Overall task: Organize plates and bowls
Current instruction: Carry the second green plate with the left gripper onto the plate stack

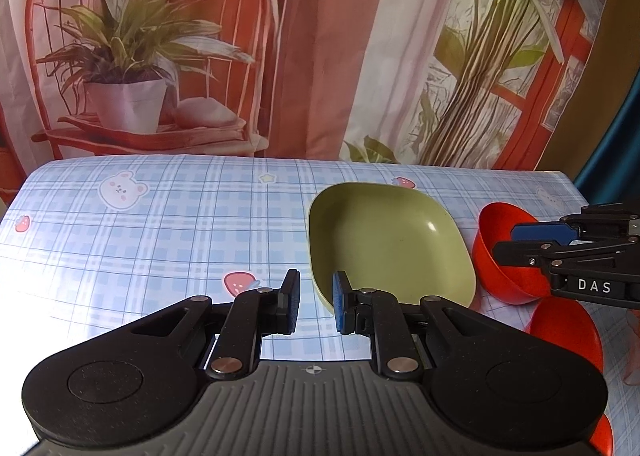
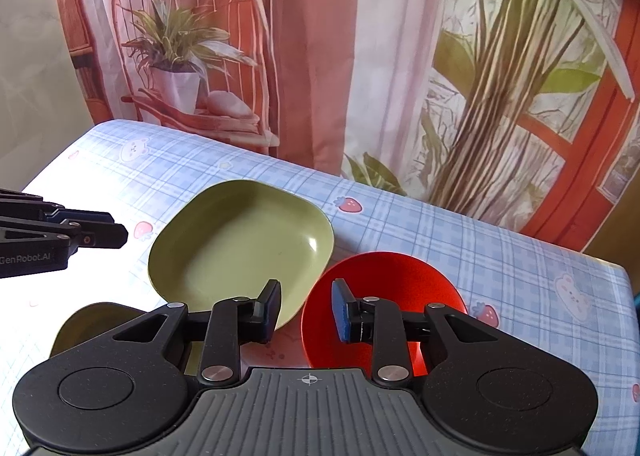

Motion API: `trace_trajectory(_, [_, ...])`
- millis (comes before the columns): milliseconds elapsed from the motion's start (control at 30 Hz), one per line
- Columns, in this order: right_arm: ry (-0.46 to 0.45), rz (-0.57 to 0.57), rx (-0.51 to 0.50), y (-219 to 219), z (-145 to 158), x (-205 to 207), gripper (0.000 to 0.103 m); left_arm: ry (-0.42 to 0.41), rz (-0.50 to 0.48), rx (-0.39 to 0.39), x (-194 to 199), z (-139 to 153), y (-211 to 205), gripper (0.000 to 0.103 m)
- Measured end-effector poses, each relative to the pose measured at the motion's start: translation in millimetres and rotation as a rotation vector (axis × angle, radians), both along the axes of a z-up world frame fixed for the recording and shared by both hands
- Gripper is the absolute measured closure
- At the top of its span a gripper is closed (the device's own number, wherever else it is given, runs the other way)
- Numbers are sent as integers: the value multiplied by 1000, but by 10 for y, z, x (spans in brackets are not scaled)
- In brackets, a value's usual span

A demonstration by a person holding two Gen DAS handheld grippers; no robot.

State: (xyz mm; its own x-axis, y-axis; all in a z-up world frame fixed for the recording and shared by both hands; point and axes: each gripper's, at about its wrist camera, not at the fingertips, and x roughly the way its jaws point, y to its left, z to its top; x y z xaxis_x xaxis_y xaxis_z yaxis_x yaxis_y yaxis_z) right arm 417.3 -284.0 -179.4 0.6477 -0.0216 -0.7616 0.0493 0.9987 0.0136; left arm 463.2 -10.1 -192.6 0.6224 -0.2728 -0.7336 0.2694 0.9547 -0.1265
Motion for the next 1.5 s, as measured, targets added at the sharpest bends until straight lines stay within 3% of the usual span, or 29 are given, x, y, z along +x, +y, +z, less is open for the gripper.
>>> trace_trajectory(400, [27,24,18,65,-102,85,77,59,0,19,226,-298,-124,85])
trace_trajectory(800, [44,22,10,97,-199,170,77,83,21,-22,244,-406,37,85])
trace_trajectory(967, [40,36,20,126,-216,197,92,99,22,-58,263,-444,82,85])
trace_trajectory(1100, [29,42,15,163,-207,212,93,109,18,-90,250,-475,108,90])
trace_trajectory(1300, [7,46,3,190,-154,191,93,82,25,-103,184,-370,135,90])
trace_trajectory(1500, [-25,49,1,196,3,132,93,20,14,-81,49,-73,122,89])
